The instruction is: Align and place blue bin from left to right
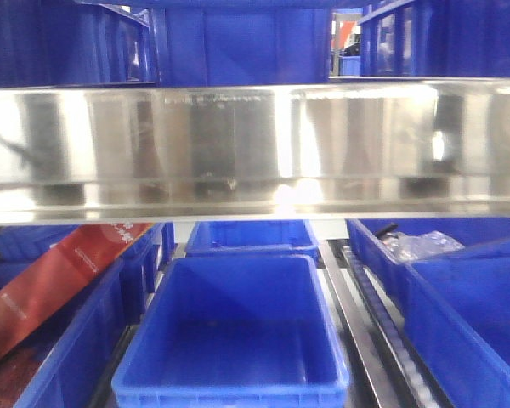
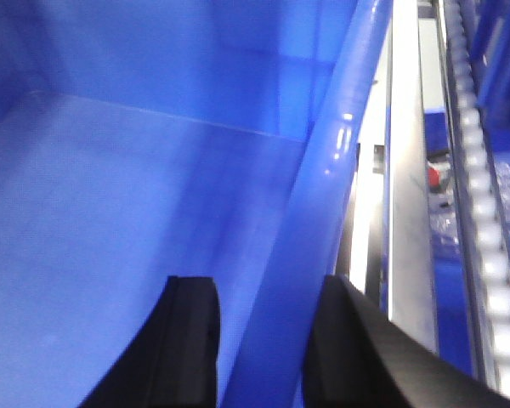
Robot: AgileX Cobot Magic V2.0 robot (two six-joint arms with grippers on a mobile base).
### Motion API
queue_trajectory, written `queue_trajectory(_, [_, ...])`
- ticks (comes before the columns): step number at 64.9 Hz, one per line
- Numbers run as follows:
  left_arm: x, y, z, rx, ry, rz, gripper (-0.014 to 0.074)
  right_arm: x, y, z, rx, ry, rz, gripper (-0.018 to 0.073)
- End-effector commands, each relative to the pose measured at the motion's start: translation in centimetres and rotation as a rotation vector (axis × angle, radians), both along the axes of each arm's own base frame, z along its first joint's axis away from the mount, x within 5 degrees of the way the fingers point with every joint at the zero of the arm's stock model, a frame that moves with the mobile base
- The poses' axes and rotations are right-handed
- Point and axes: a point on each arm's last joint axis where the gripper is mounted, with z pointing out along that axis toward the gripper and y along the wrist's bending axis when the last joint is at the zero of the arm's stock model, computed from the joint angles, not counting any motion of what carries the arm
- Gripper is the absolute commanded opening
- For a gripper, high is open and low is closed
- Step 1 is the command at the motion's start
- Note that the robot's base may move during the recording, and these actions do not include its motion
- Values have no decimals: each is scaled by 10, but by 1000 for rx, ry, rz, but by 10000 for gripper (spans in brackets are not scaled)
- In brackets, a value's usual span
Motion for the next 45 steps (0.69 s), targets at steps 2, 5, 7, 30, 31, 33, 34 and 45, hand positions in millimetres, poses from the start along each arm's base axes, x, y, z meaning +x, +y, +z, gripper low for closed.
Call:
queue_trajectory(2, [-12,-8,22,-88,-104,-48,-111,-1,2,14,54,-105,0,-70])
queue_trajectory(5, [-12,-8,22,-88,-104,-48,-111,-1,2,14,54,-105,0,-70])
queue_trajectory(7, [-12,-8,22,-88,-104,-48,-111,-1,2,14,54,-105,0,-70])
queue_trajectory(30, [-12,-8,22,-88,-104,-48,-111,-1,2,14,54,-105,0,-70])
queue_trajectory(31, [-12,-8,22,-88,-104,-48,-111,-1,2,14,54,-105,0,-70])
queue_trajectory(33, [-12,-8,22,-88,-104,-48,-111,-1,2,14,54,-105,0,-70])
queue_trajectory(34, [-12,-8,22,-88,-104,-48,-111,-1,2,14,54,-105,0,-70])
queue_trajectory(45, [-12,-8,22,-88,-104,-48,-111,-1,2,14,54,-105,0,-70])
